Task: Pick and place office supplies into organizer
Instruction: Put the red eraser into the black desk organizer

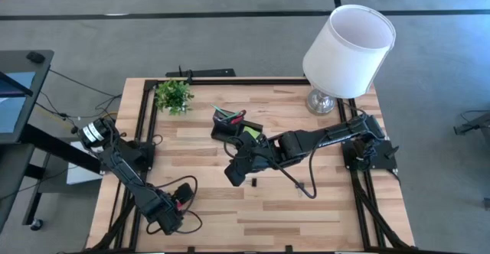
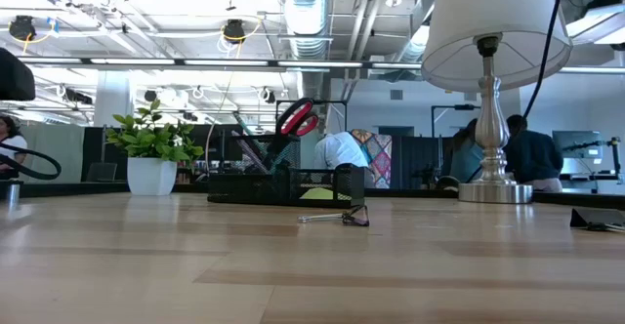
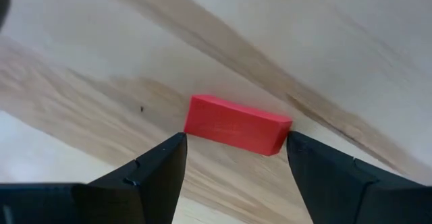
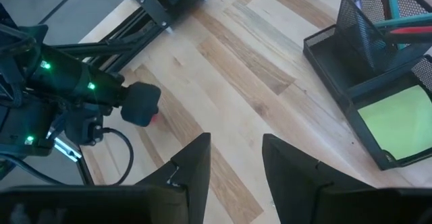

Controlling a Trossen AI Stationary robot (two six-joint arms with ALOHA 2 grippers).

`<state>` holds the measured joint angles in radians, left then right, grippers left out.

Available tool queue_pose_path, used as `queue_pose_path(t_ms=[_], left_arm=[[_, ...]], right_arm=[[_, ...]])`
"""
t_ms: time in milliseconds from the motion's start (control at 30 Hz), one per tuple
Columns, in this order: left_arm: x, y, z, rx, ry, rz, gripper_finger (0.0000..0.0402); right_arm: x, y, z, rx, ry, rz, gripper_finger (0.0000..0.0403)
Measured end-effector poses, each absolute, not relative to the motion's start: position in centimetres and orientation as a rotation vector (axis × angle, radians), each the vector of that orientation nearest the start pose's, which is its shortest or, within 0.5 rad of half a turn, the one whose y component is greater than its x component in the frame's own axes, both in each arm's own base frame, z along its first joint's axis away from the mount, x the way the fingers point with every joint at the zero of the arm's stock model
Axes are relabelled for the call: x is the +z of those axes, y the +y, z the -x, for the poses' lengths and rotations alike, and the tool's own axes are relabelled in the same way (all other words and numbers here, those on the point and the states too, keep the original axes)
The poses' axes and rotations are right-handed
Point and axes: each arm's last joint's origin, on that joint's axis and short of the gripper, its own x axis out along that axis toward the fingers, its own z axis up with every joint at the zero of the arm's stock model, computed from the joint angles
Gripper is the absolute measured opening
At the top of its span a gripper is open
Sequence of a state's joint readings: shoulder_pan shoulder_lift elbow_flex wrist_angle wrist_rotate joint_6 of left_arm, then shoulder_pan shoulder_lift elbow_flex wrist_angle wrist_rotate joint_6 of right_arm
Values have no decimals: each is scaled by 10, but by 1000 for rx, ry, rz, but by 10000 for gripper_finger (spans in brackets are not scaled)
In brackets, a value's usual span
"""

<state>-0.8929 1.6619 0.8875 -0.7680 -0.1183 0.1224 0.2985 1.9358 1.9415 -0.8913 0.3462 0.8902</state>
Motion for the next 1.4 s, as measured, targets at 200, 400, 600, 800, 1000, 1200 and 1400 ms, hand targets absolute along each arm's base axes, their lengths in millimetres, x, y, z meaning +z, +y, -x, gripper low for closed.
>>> queue_pose_path(t_ms=[200,400,600,800,1000,1200,1400], left_arm=[[140,-205,-168,-765,1316,-926,250],[140,-206,-169,-757,1319,-911,246],[137,-205,-167,-748,1338,-848,197],[136,-204,-167,-721,1379,-768,122],[143,-197,-171,-684,1507,-448,89],[157,-197,-176,-646,1450,-290,118],[158,-199,-181,-566,1471,-108,172]], right_arm=[[339,115,-404,-400,738,-560,128],[339,119,-403,-395,739,-567,128],[339,120,-402,-400,735,-570,128],[339,120,-402,-412,726,-564,128],[339,120,-402,-412,726,-563,128],[339,120,-402,-412,726,-563,128],[339,120,-402,-412,727,-563,128]])
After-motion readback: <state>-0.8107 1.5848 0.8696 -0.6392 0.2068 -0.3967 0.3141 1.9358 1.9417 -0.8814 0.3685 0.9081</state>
